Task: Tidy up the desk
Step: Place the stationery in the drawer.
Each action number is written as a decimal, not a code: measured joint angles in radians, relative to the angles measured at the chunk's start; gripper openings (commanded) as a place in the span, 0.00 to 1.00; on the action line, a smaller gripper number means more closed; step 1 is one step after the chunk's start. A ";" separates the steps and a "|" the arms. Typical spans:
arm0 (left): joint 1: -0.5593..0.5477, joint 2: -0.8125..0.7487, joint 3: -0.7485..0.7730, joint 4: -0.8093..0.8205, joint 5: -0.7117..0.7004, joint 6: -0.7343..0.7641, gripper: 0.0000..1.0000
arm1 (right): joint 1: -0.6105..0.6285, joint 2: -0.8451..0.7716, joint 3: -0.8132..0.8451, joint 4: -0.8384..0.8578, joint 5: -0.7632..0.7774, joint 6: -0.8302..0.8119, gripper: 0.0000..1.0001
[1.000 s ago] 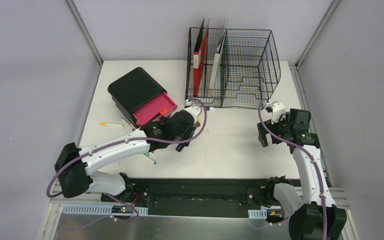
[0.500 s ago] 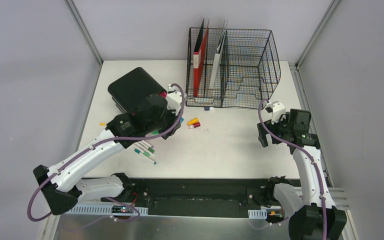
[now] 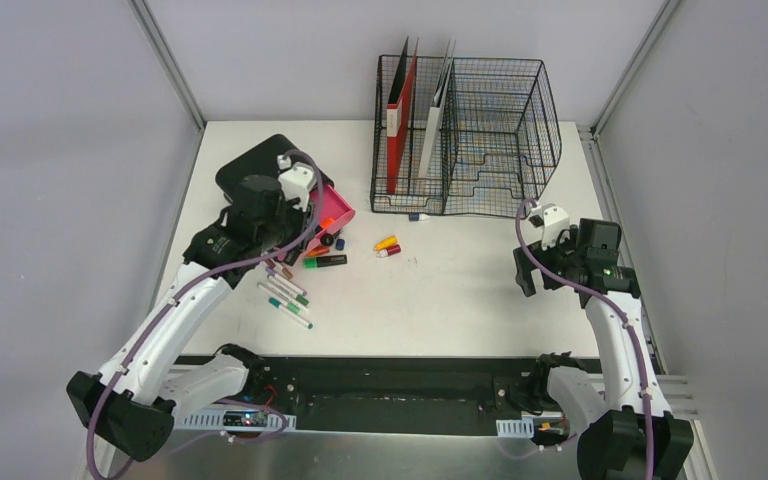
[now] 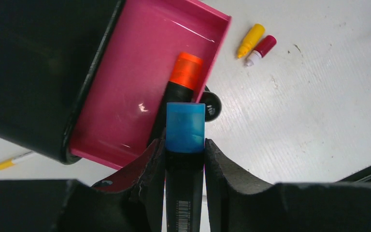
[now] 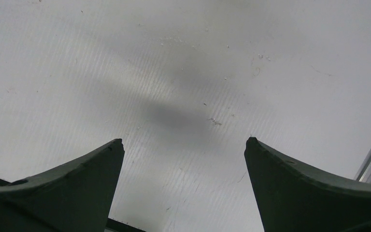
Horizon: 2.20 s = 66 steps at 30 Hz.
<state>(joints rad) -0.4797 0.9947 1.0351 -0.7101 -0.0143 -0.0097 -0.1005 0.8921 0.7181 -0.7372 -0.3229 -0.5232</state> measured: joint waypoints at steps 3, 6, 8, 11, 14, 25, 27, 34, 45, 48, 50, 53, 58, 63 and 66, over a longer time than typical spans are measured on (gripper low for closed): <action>0.081 0.003 0.000 0.015 0.050 0.000 0.00 | 0.000 0.000 0.000 -0.001 0.000 -0.003 0.99; 0.146 0.010 0.000 0.035 0.101 0.000 0.00 | 0.000 0.001 0.000 -0.001 -0.001 -0.004 0.99; 0.177 0.013 0.000 0.050 0.130 0.000 0.00 | 0.000 0.003 0.000 -0.002 -0.001 -0.006 0.99; 0.208 0.025 0.000 0.071 0.161 -0.005 0.00 | 0.001 0.004 0.000 -0.003 -0.003 -0.008 0.99; 0.220 0.050 0.000 0.082 0.183 -0.006 0.00 | 0.001 0.004 0.000 -0.008 -0.005 -0.010 0.99; 0.227 0.105 0.000 0.084 0.227 -0.008 0.00 | 0.005 0.003 0.000 -0.017 -0.009 -0.014 0.99; 0.227 0.107 0.000 0.084 0.229 -0.008 0.00 | 0.005 0.003 0.000 -0.018 -0.012 -0.018 0.99; 0.233 0.116 0.000 0.084 0.234 -0.008 0.00 | 0.006 0.000 0.000 -0.024 -0.023 -0.021 0.99; 0.233 0.140 0.000 0.086 0.233 -0.008 0.08 | 0.006 -0.002 0.000 -0.025 -0.031 -0.025 0.99; 0.233 0.171 0.002 0.090 0.233 -0.007 0.29 | 0.006 -0.002 0.000 -0.025 -0.032 -0.025 0.99; 0.233 0.197 0.008 0.090 0.233 -0.007 0.46 | 0.006 -0.002 0.000 -0.026 -0.034 -0.025 0.99; 0.233 0.230 0.017 0.090 0.233 -0.006 0.59 | 0.006 -0.002 0.004 -0.029 -0.035 -0.024 0.99; 0.233 0.219 0.023 0.089 0.245 -0.012 0.68 | 0.006 -0.002 0.029 -0.038 -0.051 -0.018 0.99; 0.233 0.168 0.024 0.090 0.278 -0.013 0.71 | 0.007 -0.002 0.065 -0.048 -0.072 0.003 0.99; 0.233 0.134 0.025 0.090 0.302 -0.013 0.72 | 0.007 -0.007 0.097 -0.071 -0.083 0.009 0.99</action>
<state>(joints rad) -0.2470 1.1286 1.0599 -0.6201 0.2874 -0.0223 -0.0937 0.8852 0.8150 -0.8078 -0.4057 -0.5140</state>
